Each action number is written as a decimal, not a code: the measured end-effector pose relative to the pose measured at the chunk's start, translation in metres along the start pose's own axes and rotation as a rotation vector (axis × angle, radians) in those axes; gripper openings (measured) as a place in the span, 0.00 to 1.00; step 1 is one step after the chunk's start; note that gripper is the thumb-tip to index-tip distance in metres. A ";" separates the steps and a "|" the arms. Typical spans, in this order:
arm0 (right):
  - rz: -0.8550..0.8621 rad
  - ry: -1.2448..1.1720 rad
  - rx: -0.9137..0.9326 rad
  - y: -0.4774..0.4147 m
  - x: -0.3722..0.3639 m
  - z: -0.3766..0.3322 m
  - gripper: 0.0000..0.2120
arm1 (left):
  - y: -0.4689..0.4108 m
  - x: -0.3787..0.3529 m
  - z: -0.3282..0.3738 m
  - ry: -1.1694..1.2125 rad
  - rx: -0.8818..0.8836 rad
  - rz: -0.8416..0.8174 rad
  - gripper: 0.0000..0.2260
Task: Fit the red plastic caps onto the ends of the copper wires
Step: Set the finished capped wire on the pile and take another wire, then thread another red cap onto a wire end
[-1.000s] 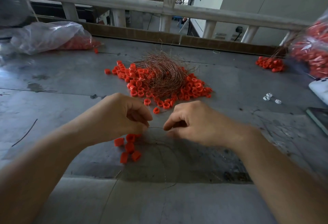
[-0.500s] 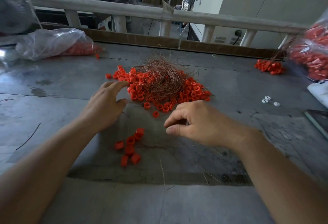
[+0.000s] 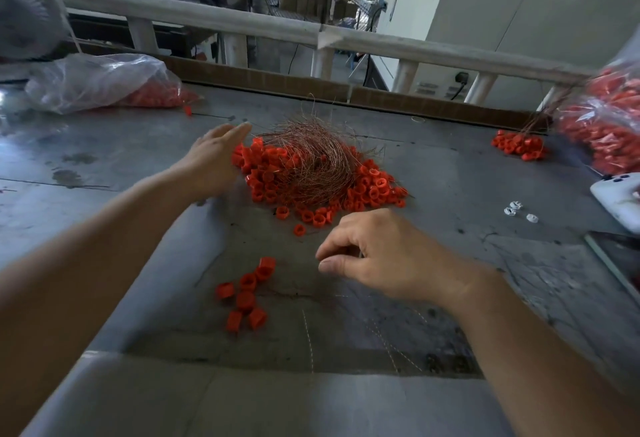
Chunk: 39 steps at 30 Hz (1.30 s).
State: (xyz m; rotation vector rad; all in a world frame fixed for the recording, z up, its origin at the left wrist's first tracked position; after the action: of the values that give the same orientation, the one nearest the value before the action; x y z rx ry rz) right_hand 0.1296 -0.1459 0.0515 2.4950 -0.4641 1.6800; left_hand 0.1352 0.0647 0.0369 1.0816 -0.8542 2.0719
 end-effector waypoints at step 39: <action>0.257 0.083 -0.227 -0.003 0.029 0.053 0.07 | 0.105 0.028 0.063 1.000 0.129 0.001 0.06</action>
State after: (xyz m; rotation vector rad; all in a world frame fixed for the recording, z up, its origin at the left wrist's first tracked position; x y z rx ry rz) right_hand 0.1872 -0.1622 0.0583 2.2733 -0.9442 1.6952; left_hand 0.0687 -0.0388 0.0631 0.0053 -0.2078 2.2852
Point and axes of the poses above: each hand's wrist, its own y-axis away from the middle knuckle, its own x-axis out of the back of the hand, z = x × y, the point moved 10 cm from there along -y, towards the middle knuckle, and after that the axes turned 4 degrees about z, right-handed, at the moved point
